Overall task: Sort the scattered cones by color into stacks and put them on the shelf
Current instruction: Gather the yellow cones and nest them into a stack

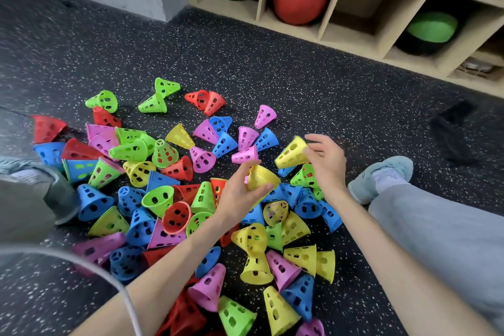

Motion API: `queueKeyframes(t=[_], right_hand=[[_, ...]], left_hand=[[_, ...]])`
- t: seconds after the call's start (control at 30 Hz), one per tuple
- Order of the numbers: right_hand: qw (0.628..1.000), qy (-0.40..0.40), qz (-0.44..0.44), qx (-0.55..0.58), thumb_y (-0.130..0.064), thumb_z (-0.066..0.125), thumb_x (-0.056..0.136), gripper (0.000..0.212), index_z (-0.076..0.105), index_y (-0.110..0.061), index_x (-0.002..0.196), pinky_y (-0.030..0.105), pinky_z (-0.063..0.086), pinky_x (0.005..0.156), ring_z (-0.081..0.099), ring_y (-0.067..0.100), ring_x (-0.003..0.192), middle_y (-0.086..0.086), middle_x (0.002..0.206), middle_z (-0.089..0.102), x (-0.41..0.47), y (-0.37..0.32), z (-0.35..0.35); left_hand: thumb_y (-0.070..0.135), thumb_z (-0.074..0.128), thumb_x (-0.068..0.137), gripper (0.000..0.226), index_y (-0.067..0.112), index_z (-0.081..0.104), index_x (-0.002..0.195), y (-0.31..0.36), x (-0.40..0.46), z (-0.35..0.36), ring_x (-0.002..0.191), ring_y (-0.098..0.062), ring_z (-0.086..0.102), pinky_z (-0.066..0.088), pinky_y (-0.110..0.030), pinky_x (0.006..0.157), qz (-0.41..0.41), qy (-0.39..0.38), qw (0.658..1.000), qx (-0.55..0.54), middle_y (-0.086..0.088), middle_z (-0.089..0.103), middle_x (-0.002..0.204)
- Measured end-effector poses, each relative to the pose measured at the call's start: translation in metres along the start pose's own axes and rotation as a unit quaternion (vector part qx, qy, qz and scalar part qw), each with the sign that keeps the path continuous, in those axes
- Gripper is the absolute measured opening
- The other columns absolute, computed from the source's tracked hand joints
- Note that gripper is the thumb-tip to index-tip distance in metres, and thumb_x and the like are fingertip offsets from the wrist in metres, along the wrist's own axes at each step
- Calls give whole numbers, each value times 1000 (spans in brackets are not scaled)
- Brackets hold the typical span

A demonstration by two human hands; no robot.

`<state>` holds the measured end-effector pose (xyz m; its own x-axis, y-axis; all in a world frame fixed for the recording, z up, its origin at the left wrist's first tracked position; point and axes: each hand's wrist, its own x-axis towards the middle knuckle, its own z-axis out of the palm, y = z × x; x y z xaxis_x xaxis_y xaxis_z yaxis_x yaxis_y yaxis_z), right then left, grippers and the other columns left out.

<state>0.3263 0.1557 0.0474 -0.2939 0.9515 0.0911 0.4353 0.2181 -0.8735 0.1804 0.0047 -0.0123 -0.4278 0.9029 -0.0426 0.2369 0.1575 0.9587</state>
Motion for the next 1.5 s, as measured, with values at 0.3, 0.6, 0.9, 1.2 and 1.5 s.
queueKeyframes(t=[0.3,0.6,0.9,1.2,1.5], right_hand=[[991,-136,2,9,-14,72,92,24,76,-23,114,28,56,89,72,7,94,-6,95,77,-22,-21,22],[976,-219,14,15,-5,65,96,21,79,-17,107,30,58,92,73,8,99,-5,102,78,-36,-24,29],[962,-271,32,28,-10,74,91,30,71,-21,118,31,57,88,76,16,86,2,90,79,-41,-27,38],[970,-243,10,-8,-10,75,87,42,65,-27,124,31,59,81,74,10,83,0,95,77,-39,-27,61],[986,-158,36,48,-7,72,92,44,63,-18,133,5,47,64,69,0,89,1,104,76,-31,-24,71]], left_hand=[[49,78,85,70,32,47,145,3,-7,-10,75,1,60,53,-24,81,11,39,999,1,21,64,122],[38,85,81,75,28,47,145,-1,-4,-14,104,13,55,49,-20,93,7,38,999,19,17,59,135],[34,87,79,76,28,48,144,-5,-3,-16,113,16,55,51,-17,95,9,55,998,12,12,61,139],[40,82,84,74,28,45,146,-7,12,-29,106,-11,68,58,-39,90,18,38,996,77,4,66,132],[55,54,99,60,18,47,146,-31,72,-114,124,-24,58,46,-39,98,4,-66,945,320,-6,56,147]])
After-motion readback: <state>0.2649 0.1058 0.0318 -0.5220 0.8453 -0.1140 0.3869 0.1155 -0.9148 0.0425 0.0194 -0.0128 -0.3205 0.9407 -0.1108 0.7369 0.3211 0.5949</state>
